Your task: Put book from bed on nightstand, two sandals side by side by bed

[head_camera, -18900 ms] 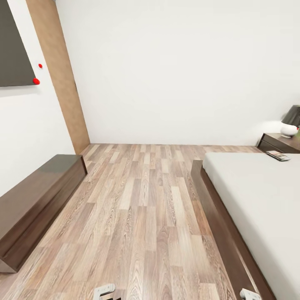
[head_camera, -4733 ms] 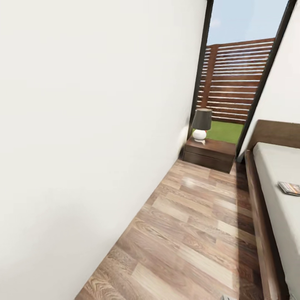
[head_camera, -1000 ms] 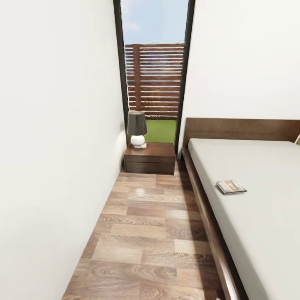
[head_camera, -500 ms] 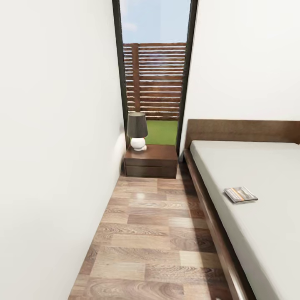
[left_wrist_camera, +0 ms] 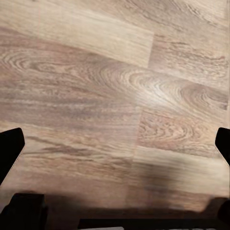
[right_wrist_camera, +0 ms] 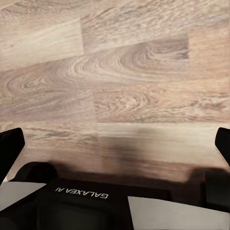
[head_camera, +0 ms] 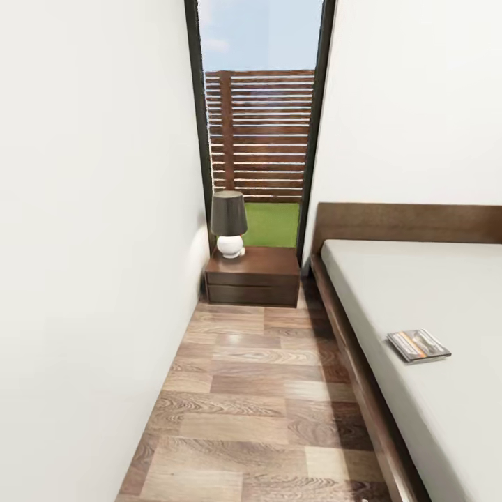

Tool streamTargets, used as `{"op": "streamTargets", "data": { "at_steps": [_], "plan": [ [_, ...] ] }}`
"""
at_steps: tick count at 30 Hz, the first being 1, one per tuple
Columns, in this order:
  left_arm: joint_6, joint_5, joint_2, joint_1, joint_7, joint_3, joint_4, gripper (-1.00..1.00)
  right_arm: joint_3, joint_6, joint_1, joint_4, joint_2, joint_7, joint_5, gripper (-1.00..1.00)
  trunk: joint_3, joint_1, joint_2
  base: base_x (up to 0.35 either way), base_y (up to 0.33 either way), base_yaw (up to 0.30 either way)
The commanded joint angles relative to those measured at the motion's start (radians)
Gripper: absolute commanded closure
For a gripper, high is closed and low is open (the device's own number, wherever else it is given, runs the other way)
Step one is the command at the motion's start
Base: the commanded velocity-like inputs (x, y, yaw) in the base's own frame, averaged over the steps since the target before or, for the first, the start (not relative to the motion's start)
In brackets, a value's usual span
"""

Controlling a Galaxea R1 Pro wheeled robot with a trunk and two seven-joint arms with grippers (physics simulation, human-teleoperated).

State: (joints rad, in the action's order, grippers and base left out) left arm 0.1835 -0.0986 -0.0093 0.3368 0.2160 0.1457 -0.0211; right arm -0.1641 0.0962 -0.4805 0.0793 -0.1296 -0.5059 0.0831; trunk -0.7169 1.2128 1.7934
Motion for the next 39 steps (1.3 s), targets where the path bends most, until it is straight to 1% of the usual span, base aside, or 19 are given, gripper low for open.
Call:
{"op": "streamTargets", "data": {
  "at_steps": [1, 17, 21, 29, 39],
  "plan": [
    [0.001, -0.01, 0.0, 0.001, 0.006, 0.003, 0.001, -1.0, -0.005, 0.007, -0.001, 0.002, -0.001, -0.003, 0.009, -1.0, -0.001, 0.0, 0.0, 0.301, 0.0, 0.0],
    [0.001, -0.01, 0.0, 0.001, 0.006, 0.003, 0.002, -1.0, -0.005, 0.008, -0.001, 0.002, -0.001, -0.003, 0.009, -1.0, -0.001, 0.0, 0.0, 0.298, 0.0, 0.0],
    [0.001, -0.01, -0.001, 0.001, 0.006, 0.003, 0.001, -1.0, -0.005, 0.011, -0.001, 0.002, -0.004, -0.004, 0.009, -1.0, -0.001, 0.0, 0.0, 0.295, 0.0, -0.009],
    [0.001, -0.01, 0.0, 0.001, 0.007, 0.003, 0.002, -1.0, -0.005, 0.01, -0.001, 0.002, -0.005, -0.003, 0.009, -1.0, -0.001, 0.0, 0.0, 0.283, 0.0, -0.143],
    [0.001, -0.01, 0.0, 0.001, 0.006, 0.003, 0.002, -1.0, -0.005, 0.01, -0.001, 0.002, -0.005, -0.003, 0.009, -1.0, -0.001, 0.0, 0.0, 0.266, 0.0, -0.02]
  ]
}}
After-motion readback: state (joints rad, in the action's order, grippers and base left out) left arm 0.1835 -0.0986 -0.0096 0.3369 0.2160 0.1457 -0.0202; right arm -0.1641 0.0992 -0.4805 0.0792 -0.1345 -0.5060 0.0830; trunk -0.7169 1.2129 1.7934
